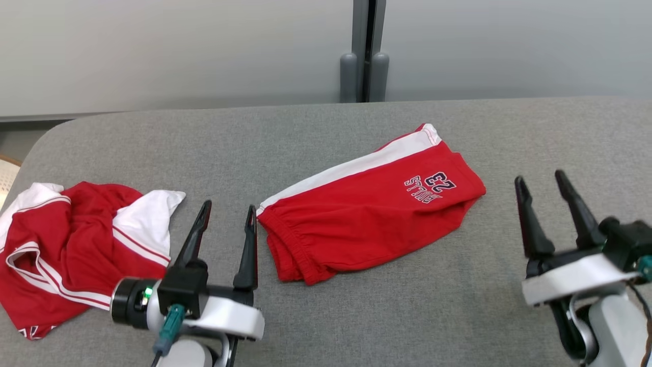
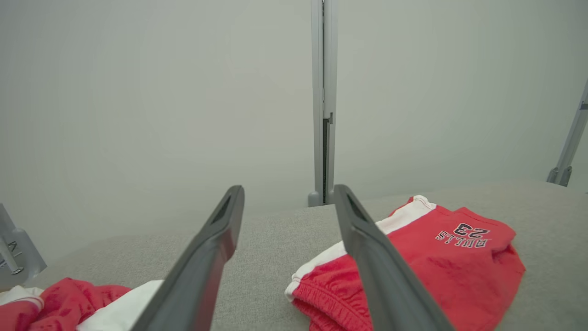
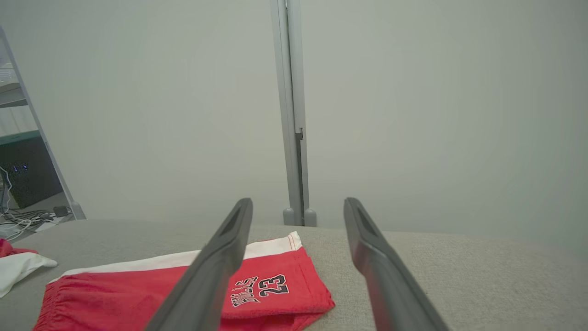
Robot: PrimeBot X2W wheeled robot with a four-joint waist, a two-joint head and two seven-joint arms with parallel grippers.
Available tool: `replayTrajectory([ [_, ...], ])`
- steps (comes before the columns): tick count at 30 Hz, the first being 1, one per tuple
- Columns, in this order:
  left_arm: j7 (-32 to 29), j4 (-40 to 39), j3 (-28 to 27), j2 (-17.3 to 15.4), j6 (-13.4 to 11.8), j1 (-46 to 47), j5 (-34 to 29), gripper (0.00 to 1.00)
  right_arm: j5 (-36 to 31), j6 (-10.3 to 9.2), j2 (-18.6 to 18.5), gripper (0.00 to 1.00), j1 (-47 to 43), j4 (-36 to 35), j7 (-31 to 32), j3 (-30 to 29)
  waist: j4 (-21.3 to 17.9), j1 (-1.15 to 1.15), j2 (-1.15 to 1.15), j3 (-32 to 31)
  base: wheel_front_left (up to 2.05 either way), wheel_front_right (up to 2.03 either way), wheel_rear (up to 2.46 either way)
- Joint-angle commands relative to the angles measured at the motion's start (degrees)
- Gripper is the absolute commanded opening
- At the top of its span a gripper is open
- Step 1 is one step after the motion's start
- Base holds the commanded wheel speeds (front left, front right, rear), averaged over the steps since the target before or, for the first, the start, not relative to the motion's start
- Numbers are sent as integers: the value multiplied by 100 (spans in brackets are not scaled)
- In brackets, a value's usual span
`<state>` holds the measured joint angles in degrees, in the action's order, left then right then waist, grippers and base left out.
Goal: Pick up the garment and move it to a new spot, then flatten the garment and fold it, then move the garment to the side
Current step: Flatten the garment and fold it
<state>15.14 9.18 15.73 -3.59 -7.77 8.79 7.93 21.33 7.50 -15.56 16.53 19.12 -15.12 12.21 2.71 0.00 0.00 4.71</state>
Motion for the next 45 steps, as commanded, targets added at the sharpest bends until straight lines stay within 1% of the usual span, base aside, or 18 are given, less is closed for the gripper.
replayTrajectory([
  [1, 0, -32, -61, -2, -21, -216, -65, 100, -183, -2, 81, 100, -262, -86, -4, -114, -51, 0, 0, -79, 0, 0, 0],
  [7, 0, -51, -40, 33, 37, -461, -175, 100, -248, -2, 281, 100, -587, -79, -4, -338, 0, 0, 0, -106, 0, 0, 0],
  [10, 0, -51, -8, 45, 71, -404, -241, 100, 78, -2, 398, 100, -594, 87, 131, -400, 92, 0, 0, -9, 0, 0, 0],
  [14, 0, -20, 50, 52, 108, -249, -257, 100, 805, -2, 566, 100, -354, 377, 651, -632, 282, 0, 0, 190, 0, 0, 0],
  [19, 0, -95, 140, 59, 20, -98, -86, 100, 1781, -2, 792, 100, 91, 771, 1507, -1134, 538, 0, 0, 494, 0, 0, 0],
  [22, 0, -103, 278, 56, 0, -9, 8, 100, 2085, -1, 841, 100, 394, 1030, 1963, -1455, 713, 0, 0, 671, 0, 0, 0],
  [25, 0, -38, 436, 60, 122, 101, -2, 100, 2191, -1, 842, 100, 692, 1316, 2299, -1783, 893, 0, 0, 816, 0, 0, 0],
  [28, 0, -24, 435, 57, 168, 206, -54, 100, 2236, -1, 866, 100, 972, 1626, 2654, -2096, 1038, 0, 0, 936, 0, 0, 0],
  [30, 0, -50, 390, 58, 158, 262, -69, 100, 2135, -1, 831, 100, 1139, 1891, 2848, -2308, 1121, 0, 0, 990, 0, 0, 0],
  [33, 0, -104, 354, 58, 124, 312, -15, 100, 1845, -1, 795, 100, 1343, 2363, 3010, -2687, 1227, 0, 0, 1044, 0, 0, 0],
  [36, 0, -151, 398, 60, 99, 362, 43, 100, 1554, -2, 841, 100, 1546, 2753, 3180, -2983, 1316, 0, 0, 1080, 0, 0, 0],
  [41, 0, -228, 528, 59, 32, 399, 162, 100, 1156, -2, 937, 100, 1838, 3126, 3497, -3237, 1423, 0, 0, 1187, 0, 0, 0],
  [45, 0, -268, 623, 59, -2, 498, 220, 100, 873, -2, 983, 100, 2028, 3268, 3686, -3318, 1497, 0, 0, 1282, 0, 0, 0],
])
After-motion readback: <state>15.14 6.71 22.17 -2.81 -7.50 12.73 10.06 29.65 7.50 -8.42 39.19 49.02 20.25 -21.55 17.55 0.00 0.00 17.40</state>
